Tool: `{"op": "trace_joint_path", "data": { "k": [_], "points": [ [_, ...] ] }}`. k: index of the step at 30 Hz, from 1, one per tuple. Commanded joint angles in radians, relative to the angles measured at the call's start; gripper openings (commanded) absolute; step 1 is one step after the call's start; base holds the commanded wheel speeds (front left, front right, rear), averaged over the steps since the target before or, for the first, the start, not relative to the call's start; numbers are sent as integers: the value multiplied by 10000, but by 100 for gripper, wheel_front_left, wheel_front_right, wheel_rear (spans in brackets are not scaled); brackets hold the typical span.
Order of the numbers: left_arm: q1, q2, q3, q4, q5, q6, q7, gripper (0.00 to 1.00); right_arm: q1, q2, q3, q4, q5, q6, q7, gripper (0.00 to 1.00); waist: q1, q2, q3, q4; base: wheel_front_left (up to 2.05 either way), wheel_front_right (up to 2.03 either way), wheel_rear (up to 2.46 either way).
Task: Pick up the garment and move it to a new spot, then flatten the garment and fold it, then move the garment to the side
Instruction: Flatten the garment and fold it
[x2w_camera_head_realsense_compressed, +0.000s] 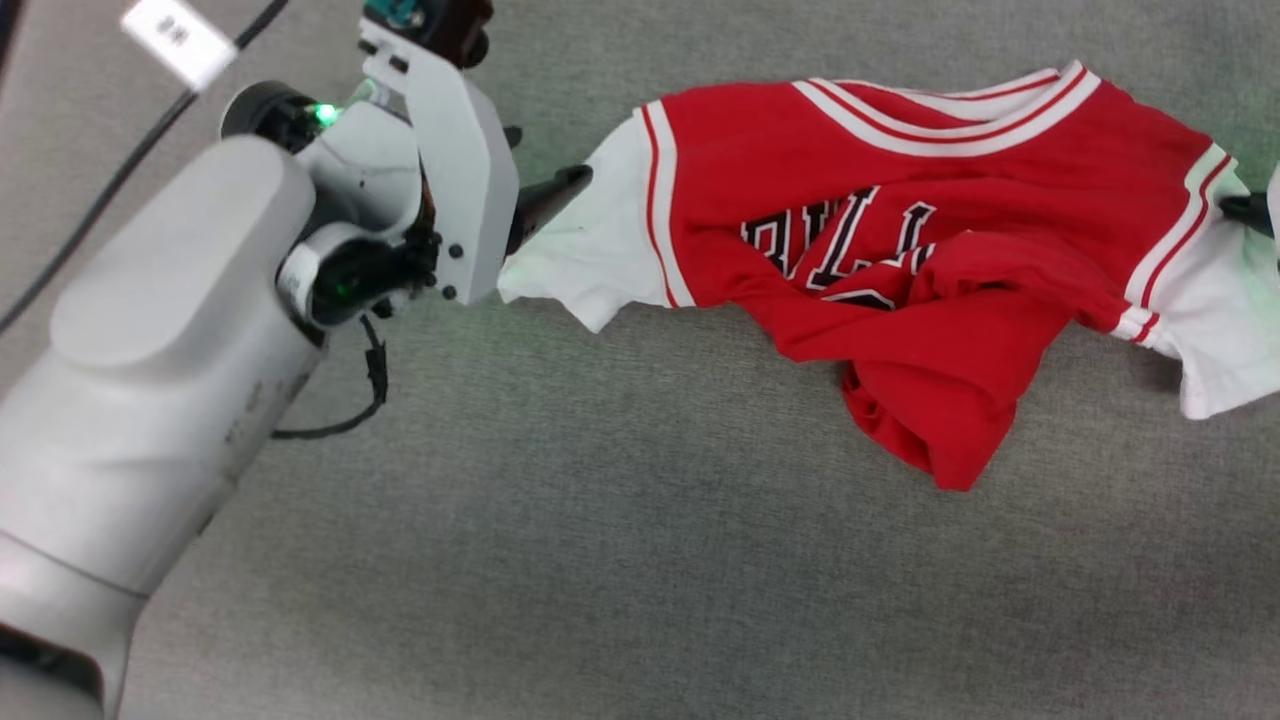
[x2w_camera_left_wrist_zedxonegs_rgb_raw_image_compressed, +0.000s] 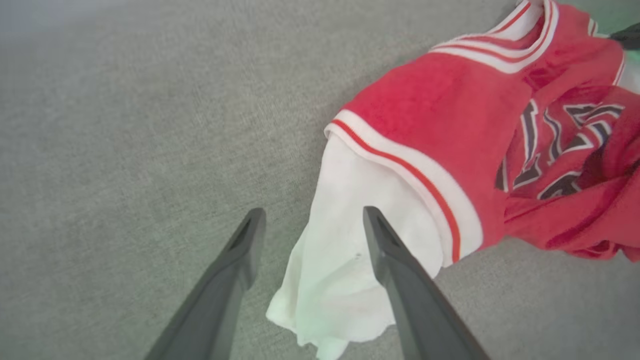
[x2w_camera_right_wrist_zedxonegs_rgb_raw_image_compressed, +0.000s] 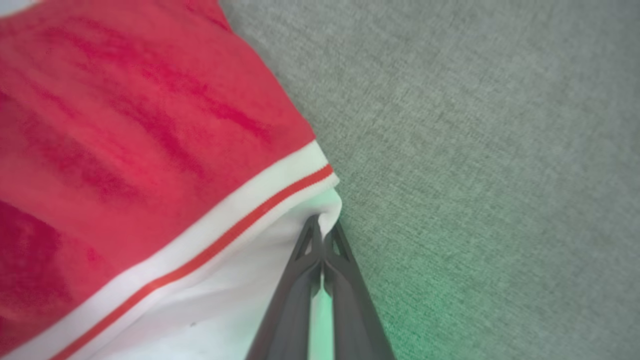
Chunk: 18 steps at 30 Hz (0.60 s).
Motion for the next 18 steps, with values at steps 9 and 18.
{"op": "trace_joint_path", "data": {
  "k": [9, 18],
  "points": [
    [-1078, -109, -1402, 1173, -1640, 9, 787, 100, -251, 279, 992, 304, 71, -67, -95, 0, 0, 0, 702, -484, 0, 0, 0],
    [-1109, 6, -2277, 1158, -3178, 6, 914, 0, -627, 418, 1652, 393, 419, -67, -570, 0, 0, 0, 689, -641, 0, 0, 0]
  ]
}}
